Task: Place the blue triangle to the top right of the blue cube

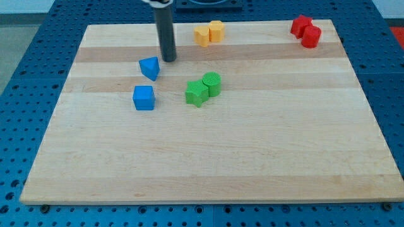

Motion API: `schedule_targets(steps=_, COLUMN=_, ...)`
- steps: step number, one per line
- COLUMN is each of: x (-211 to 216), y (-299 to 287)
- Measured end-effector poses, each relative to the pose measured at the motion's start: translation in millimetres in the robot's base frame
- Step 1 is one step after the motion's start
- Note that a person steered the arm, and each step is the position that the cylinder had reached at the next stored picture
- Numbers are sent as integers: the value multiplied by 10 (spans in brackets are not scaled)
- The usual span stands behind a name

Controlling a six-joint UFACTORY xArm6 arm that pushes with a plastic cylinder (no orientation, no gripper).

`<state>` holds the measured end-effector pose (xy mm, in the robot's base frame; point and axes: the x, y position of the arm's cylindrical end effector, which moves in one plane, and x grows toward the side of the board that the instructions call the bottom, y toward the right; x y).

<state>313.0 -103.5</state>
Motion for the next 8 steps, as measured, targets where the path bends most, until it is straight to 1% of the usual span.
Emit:
schedule_targets(steps=1, x=27, y=-223)
schedule_targets(steps=2, x=171, y=-307)
schedule_targets(steps=3, x=364, y=-312)
schedule_targets(steps=4, x=431, y=-306)
schedule_targets(steps=6, x=693, y=-292)
schedule_targets(steps=8, x=1071, y=-290)
